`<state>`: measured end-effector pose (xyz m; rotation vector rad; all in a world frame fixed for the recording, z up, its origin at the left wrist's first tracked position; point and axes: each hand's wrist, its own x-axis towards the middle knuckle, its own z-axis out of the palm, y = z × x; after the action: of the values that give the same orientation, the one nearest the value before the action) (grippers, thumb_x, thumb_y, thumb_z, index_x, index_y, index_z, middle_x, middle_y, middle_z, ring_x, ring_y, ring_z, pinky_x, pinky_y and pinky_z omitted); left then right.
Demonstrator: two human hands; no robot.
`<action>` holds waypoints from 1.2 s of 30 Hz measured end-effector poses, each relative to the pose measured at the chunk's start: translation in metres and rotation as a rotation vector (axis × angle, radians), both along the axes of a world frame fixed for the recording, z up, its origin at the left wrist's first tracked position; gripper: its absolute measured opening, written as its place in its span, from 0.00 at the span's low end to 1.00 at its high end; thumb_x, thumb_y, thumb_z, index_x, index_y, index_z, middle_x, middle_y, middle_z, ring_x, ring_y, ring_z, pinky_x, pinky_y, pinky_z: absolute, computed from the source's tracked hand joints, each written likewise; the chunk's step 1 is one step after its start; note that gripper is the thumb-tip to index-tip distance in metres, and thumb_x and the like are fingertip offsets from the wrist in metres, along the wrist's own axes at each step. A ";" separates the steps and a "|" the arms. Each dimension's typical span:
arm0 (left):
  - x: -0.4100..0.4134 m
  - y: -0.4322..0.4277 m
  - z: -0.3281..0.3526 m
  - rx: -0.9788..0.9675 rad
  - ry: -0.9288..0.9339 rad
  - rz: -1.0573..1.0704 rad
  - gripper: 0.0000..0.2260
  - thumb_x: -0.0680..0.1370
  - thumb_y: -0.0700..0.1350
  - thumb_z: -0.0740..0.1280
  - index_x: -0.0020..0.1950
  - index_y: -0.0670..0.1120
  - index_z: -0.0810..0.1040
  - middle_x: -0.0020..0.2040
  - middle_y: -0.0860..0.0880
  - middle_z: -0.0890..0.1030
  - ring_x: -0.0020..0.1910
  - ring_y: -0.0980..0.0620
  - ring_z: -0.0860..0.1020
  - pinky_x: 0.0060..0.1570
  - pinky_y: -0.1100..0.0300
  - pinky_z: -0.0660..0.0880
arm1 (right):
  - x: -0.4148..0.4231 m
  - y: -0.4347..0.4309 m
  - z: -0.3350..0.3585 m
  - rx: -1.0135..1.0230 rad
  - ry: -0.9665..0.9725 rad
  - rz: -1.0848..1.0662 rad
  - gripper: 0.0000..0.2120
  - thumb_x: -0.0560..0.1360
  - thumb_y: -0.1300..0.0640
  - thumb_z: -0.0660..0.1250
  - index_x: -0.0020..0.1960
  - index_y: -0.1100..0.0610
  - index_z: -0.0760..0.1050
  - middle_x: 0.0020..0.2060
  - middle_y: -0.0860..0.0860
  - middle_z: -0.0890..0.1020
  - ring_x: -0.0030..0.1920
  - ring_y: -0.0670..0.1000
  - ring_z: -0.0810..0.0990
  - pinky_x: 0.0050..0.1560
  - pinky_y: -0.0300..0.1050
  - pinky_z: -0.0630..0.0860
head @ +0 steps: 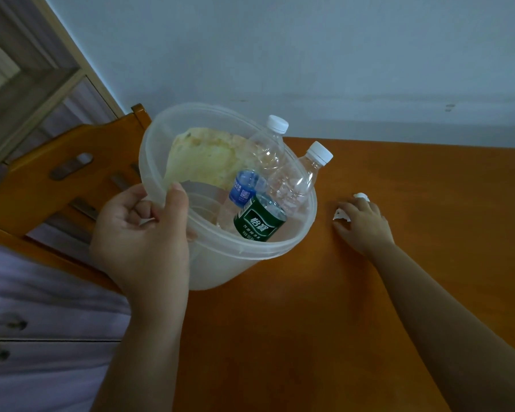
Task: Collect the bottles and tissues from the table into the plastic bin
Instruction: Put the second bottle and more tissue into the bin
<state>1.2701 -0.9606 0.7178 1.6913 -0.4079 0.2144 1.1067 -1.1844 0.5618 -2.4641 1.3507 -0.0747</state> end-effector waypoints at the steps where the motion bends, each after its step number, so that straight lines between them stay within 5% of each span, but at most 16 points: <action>1: -0.001 0.001 0.000 -0.003 0.006 0.005 0.21 0.69 0.53 0.70 0.51 0.37 0.79 0.33 0.51 0.75 0.29 0.56 0.75 0.29 0.62 0.77 | -0.002 0.004 -0.001 -0.019 -0.002 -0.003 0.20 0.74 0.50 0.62 0.65 0.54 0.67 0.67 0.57 0.66 0.66 0.60 0.62 0.60 0.60 0.66; 7: -0.010 0.014 0.006 -0.023 0.065 0.026 0.19 0.70 0.50 0.71 0.51 0.36 0.78 0.32 0.50 0.74 0.29 0.54 0.75 0.32 0.56 0.78 | -0.023 0.042 -0.003 -0.096 -0.077 -0.024 0.12 0.73 0.57 0.63 0.56 0.59 0.74 0.59 0.59 0.73 0.58 0.60 0.68 0.46 0.55 0.74; 15: -0.031 0.060 0.015 -0.037 0.142 -0.011 0.19 0.69 0.49 0.71 0.48 0.33 0.78 0.30 0.49 0.74 0.27 0.54 0.74 0.29 0.60 0.74 | -0.068 0.125 0.007 -0.027 -0.326 -0.168 0.12 0.71 0.59 0.68 0.53 0.60 0.75 0.48 0.58 0.75 0.49 0.57 0.70 0.40 0.46 0.68; 25: -0.070 0.133 0.026 0.005 0.216 -0.077 0.16 0.69 0.52 0.70 0.47 0.41 0.80 0.32 0.49 0.78 0.29 0.54 0.77 0.30 0.60 0.76 | -0.109 0.223 0.107 -0.098 -0.642 -0.164 0.14 0.69 0.61 0.70 0.54 0.56 0.75 0.50 0.53 0.76 0.52 0.53 0.74 0.47 0.46 0.74; 31: -0.093 0.175 0.025 0.027 0.233 -0.136 0.23 0.67 0.58 0.67 0.49 0.39 0.79 0.29 0.51 0.75 0.27 0.56 0.75 0.31 0.58 0.74 | -0.124 0.284 0.177 -0.147 -0.803 -0.062 0.13 0.69 0.59 0.68 0.54 0.53 0.75 0.50 0.48 0.76 0.50 0.46 0.74 0.46 0.32 0.70; 36: -0.112 0.202 0.030 0.018 0.228 -0.181 0.14 0.72 0.48 0.71 0.53 0.42 0.79 0.34 0.51 0.79 0.28 0.63 0.77 0.28 0.71 0.73 | -0.119 0.325 0.210 -0.136 -0.804 0.063 0.12 0.70 0.57 0.68 0.53 0.53 0.75 0.50 0.47 0.77 0.51 0.46 0.74 0.49 0.37 0.73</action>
<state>1.1580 -0.7588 0.7476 1.6644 -0.3895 -0.1143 0.9875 -0.8589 0.7718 -2.1674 0.9183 -1.0411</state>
